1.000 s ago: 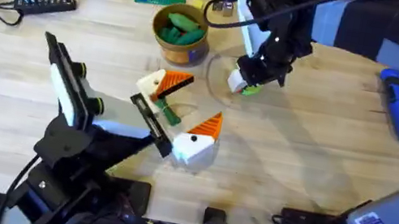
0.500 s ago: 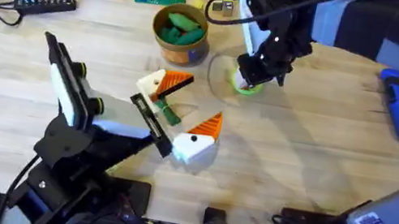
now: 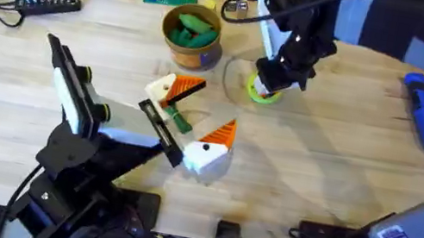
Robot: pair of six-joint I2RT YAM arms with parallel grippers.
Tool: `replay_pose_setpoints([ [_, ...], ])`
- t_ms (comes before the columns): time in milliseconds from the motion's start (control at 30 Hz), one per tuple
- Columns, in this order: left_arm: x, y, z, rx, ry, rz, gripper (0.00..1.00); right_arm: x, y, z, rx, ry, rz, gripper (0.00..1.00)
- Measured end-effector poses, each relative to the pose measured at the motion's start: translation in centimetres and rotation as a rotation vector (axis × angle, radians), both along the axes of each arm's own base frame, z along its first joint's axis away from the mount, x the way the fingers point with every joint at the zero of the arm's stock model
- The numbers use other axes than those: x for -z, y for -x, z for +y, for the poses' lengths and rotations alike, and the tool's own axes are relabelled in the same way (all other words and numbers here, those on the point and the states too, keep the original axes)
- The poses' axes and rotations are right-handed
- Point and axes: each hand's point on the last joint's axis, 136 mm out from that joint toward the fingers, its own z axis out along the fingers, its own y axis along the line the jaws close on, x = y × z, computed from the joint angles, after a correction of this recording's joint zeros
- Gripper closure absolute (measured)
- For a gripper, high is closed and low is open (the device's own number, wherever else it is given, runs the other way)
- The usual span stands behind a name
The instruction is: Pick up the gripper from the table and insert it into the empty holder that is missing its gripper. Then pick up a screw, insert it into the mounting hole, and use the screwdriver to tighten it. Finally, clean up the table by picking up the vegetable and placing it into the bucket.
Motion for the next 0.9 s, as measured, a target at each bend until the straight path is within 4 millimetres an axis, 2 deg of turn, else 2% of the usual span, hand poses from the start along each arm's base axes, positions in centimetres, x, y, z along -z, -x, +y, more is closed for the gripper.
replay_pose_setpoints([
  [133,0.0,0.0,0.0,0.000,0.000,0.000,0.008,-2.4,-1.1,0.1,0.003,-0.011,-0.022,0.994],
  [233,0.0,0.0,0.0,0.000,0.000,0.000,0.009,-5.0,-2.0,0.7,-0.024,-0.023,-0.054,0.994],
  [400,0.0,0.0,0.0,0.000,0.000,-0.001,0.008,-8.3,-2.0,2.2,-0.109,-0.036,-0.089,0.995],
  [533,0.0,0.0,0.0,0.000,0.000,0.000,0.008,-10.5,-0.7,4.7,-0.212,-0.051,-0.113,0.995],
  [733,0.0,0.0,0.0,0.000,0.000,-0.001,0.008,-13.6,2.7,10.5,-0.372,-0.172,-0.127,0.995],
  [900,0.0,0.0,0.0,0.000,0.000,0.000,0.008,-15.7,4.6,13.0,-0.441,-0.228,-0.145,0.995],
])
